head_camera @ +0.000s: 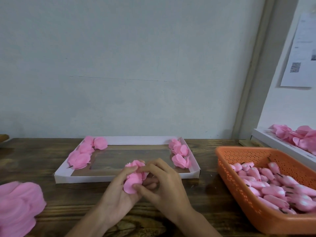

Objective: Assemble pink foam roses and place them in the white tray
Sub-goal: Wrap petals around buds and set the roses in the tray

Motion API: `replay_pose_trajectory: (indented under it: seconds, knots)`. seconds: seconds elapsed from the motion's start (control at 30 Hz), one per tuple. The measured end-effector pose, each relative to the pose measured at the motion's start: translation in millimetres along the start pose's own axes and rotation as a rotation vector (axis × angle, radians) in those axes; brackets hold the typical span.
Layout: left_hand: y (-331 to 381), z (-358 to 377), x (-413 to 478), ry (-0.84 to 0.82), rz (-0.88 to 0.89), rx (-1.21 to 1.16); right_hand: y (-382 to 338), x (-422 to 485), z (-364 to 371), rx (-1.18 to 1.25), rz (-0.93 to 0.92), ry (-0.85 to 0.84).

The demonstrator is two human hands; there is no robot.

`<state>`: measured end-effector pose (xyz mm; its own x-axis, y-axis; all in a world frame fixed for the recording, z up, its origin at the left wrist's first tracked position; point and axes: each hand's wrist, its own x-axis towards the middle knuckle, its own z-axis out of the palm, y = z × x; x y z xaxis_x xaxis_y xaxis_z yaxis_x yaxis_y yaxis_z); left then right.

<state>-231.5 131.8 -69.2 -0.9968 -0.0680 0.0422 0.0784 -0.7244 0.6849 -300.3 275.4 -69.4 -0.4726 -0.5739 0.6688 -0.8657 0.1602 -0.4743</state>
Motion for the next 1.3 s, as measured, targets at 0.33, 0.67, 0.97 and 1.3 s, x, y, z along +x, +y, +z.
replay_pose_trajectory:
  seconds: [0.33,0.67,0.97,1.3]
  knots:
    - [-0.4,0.5,1.8,0.002,0.007,-0.02,0.3,-0.7,7.1,0.078,0.057,-0.026]
    - [-1.7,4.0,0.1,0.005,0.001,-0.047,2.1,-0.9,7.8,0.062,0.039,0.001]
    - [-0.4,2.7,0.5,-0.006,0.011,-0.069,-1.8,1.4,6.6,0.217,0.113,0.03]
    - [-1.5,0.1,-0.8,-0.143,-0.006,-0.035,-3.2,0.1,8.8,0.521,0.319,0.134]
